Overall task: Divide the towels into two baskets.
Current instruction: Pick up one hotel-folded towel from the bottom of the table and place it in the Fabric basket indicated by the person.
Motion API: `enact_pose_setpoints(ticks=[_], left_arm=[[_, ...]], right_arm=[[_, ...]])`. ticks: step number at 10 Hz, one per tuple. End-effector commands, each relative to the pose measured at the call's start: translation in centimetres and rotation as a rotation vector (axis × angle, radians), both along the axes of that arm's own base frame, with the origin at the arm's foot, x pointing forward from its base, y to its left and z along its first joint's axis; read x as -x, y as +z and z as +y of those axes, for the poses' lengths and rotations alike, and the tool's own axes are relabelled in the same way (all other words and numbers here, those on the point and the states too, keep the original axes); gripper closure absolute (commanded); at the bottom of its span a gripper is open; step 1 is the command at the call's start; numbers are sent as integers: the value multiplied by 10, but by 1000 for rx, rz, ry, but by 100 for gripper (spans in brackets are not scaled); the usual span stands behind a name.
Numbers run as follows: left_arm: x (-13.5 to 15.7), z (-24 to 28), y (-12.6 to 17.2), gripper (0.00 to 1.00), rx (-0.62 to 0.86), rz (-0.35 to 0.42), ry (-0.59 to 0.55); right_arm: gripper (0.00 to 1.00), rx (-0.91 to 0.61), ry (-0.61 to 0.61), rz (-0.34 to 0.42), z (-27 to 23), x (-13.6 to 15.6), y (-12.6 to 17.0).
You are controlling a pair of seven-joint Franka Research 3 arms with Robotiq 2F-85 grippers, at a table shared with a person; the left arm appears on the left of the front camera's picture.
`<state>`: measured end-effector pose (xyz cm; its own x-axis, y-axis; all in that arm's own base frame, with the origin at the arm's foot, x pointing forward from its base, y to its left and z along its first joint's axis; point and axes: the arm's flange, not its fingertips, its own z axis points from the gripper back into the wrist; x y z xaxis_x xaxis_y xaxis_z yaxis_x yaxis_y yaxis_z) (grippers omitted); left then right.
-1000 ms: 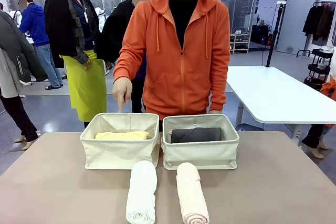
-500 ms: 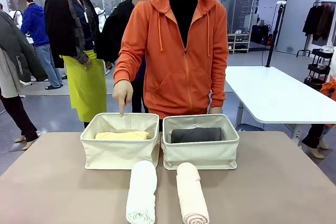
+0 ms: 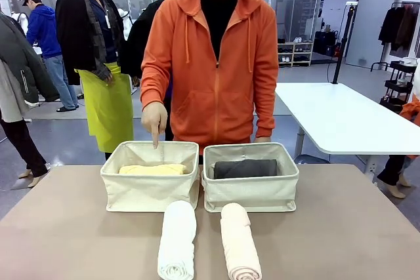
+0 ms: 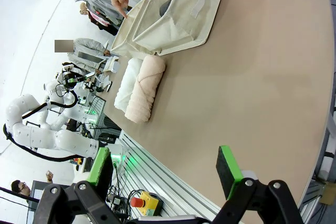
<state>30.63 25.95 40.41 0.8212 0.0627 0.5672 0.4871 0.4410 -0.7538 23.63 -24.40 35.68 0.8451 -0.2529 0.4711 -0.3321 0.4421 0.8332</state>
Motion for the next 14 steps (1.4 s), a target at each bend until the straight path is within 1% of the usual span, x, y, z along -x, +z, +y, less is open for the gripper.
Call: enact_pose_setpoints(ticks=[1,3,4,5,6,7,9,11,12,14], left_arm=[[4,-23,4,0,-12,49,-4],[9,-78,7,0,-64,149,-3],[10,-105,3,0,-94,192,-13],[11,-139,-8,0,-139,252,-15],[13,-168,-16,0,-195,283,-3],[16,-197,-22,0,-190,310,-14],[18,-253,-32,0,-168,336,6],[7,-298,-50,0,-167,386,-42],[2,-318,-58,0,-175,390,-45],[4,-357,-71,0,-179,382,-58]], right_arm=[[0,3,7,-2,-1,2,3],[0,3,7,-2,-1,2,3],[0,3,7,-2,-1,2,3],[0,3,7,-2,-1,2,3],[0,3,7,-2,-1,2,3],[0,3,7,-2,-1,2,3],[0,3,7,-2,-1,2,3],[0,3,7,-2,-1,2,3],[0,3,7,-2,-1,2,3],[0,3,7,-2,-1,2,3]])
